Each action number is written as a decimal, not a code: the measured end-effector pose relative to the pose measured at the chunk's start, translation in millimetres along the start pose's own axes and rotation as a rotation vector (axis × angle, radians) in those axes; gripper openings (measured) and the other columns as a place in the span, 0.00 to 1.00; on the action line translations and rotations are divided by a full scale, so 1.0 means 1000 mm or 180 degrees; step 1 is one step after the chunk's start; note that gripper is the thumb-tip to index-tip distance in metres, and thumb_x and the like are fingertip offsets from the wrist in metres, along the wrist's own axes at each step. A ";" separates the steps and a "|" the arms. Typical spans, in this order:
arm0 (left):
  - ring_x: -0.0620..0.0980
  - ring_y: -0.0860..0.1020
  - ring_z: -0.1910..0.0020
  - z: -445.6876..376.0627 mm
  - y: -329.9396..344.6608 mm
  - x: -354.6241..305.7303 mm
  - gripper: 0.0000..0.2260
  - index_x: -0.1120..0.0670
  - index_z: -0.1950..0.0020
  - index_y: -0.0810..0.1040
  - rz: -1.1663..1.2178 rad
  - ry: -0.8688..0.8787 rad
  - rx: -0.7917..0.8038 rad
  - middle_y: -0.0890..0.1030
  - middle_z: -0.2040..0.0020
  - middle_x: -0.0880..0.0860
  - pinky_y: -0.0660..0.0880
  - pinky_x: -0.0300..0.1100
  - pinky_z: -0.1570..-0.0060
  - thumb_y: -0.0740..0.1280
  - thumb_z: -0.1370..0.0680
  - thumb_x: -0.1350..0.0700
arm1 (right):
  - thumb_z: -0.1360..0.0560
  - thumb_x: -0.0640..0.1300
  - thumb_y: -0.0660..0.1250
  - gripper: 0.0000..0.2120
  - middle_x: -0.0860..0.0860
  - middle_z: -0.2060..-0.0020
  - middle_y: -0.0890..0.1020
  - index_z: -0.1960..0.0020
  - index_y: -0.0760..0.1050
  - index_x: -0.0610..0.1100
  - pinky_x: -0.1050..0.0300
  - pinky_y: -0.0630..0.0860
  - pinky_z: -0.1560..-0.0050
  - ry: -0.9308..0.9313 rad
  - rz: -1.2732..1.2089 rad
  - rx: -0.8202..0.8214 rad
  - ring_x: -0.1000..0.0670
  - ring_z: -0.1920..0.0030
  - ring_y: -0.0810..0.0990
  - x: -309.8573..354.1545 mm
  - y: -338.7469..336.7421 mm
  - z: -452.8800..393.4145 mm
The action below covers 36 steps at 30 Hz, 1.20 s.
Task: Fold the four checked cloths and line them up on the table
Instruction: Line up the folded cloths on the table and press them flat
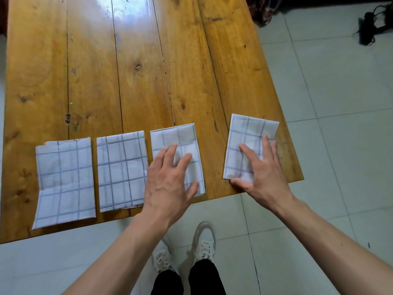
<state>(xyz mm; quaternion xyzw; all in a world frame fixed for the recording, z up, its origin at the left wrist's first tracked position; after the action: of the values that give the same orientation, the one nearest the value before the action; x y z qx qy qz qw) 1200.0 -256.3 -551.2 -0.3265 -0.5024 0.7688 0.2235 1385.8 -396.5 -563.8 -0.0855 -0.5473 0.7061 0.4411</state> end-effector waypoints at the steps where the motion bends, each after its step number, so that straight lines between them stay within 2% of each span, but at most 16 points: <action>1: 0.56 0.53 0.22 0.000 0.002 0.001 0.32 0.44 0.23 0.61 -0.0005 -0.0010 0.0022 0.56 0.20 0.54 0.57 0.52 0.25 0.67 0.24 0.38 | 0.32 0.59 0.75 0.43 0.48 0.21 0.39 0.23 0.57 0.59 0.36 0.50 0.23 0.0007 -0.0014 0.0034 0.41 0.22 0.35 0.000 0.000 -0.001; 6: 0.56 0.52 0.21 -0.001 0.007 0.003 0.33 0.43 0.23 0.60 -0.0017 -0.0064 0.0096 0.54 0.19 0.54 0.56 0.51 0.25 0.66 0.24 0.37 | 0.31 0.64 0.72 0.40 0.48 0.20 0.42 0.24 0.58 0.59 0.40 0.47 0.23 -0.0253 0.0018 0.0214 0.45 0.22 0.34 0.006 -0.002 -0.006; 9: 0.55 0.51 0.21 -0.001 0.007 0.003 0.33 0.43 0.23 0.59 0.0027 -0.0087 0.0084 0.54 0.19 0.53 0.56 0.51 0.25 0.66 0.25 0.36 | 0.29 0.63 0.70 0.38 0.48 0.20 0.44 0.24 0.59 0.59 0.43 0.43 0.22 -0.0476 0.0115 0.0245 0.45 0.21 0.35 0.011 0.001 -0.009; 14: 0.56 0.54 0.22 -0.002 0.007 0.003 0.34 0.44 0.24 0.62 -0.0003 -0.0065 0.0063 0.56 0.20 0.54 0.59 0.52 0.26 0.68 0.27 0.36 | 0.29 0.62 0.70 0.40 0.48 0.20 0.42 0.23 0.56 0.59 0.49 0.38 0.26 -0.0724 0.0370 0.0331 0.47 0.22 0.34 0.022 0.008 -0.009; 23: 0.57 0.52 0.21 0.000 0.012 0.001 0.39 0.43 0.24 0.61 -0.0036 -0.0063 0.0041 0.55 0.19 0.55 0.56 0.54 0.25 0.70 0.31 0.32 | 0.29 0.61 0.71 0.40 0.47 0.20 0.43 0.23 0.56 0.58 0.50 0.36 0.26 -0.0967 0.0464 0.0434 0.46 0.21 0.36 0.035 0.011 -0.007; 31: 0.57 0.52 0.21 -0.002 0.012 0.000 0.39 0.44 0.24 0.61 0.0004 -0.0101 -0.0012 0.55 0.20 0.56 0.54 0.54 0.25 0.68 0.30 0.31 | 0.30 0.59 0.73 0.40 0.46 0.20 0.45 0.23 0.58 0.58 0.49 0.39 0.25 -0.0986 0.0414 0.0360 0.46 0.21 0.38 0.035 0.012 -0.006; 34: 0.57 0.55 0.22 -0.003 0.003 -0.003 0.35 0.48 0.24 0.63 0.0102 -0.0018 -0.0256 0.58 0.20 0.55 0.56 0.54 0.25 0.64 0.26 0.33 | 0.30 0.60 0.73 0.40 0.47 0.20 0.45 0.23 0.58 0.58 0.50 0.38 0.25 -0.0989 0.0439 0.0354 0.47 0.21 0.38 0.034 0.013 -0.006; 36: 0.56 0.54 0.21 -0.008 -0.004 -0.008 0.34 0.50 0.23 0.62 0.0088 0.0116 -0.0355 0.57 0.20 0.55 0.54 0.51 0.24 0.63 0.24 0.36 | 0.29 0.60 0.73 0.40 0.47 0.20 0.45 0.23 0.58 0.59 0.50 0.37 0.25 -0.0989 0.0452 0.0352 0.47 0.21 0.38 0.034 0.013 -0.006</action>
<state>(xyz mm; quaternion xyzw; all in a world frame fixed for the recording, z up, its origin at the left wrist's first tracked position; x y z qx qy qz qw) 1211.3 -254.7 -548.1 -0.3593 -0.5357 0.7365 0.2034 1362.7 -368.5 -564.7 0.0105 -0.5618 0.7692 0.3044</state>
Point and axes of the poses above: each hand's wrist, its own z-axis away from the middle knuckle, its own y-axis out of the palm, x = y × z, the point moved 5 cm from there along -z, towards the middle knuckle
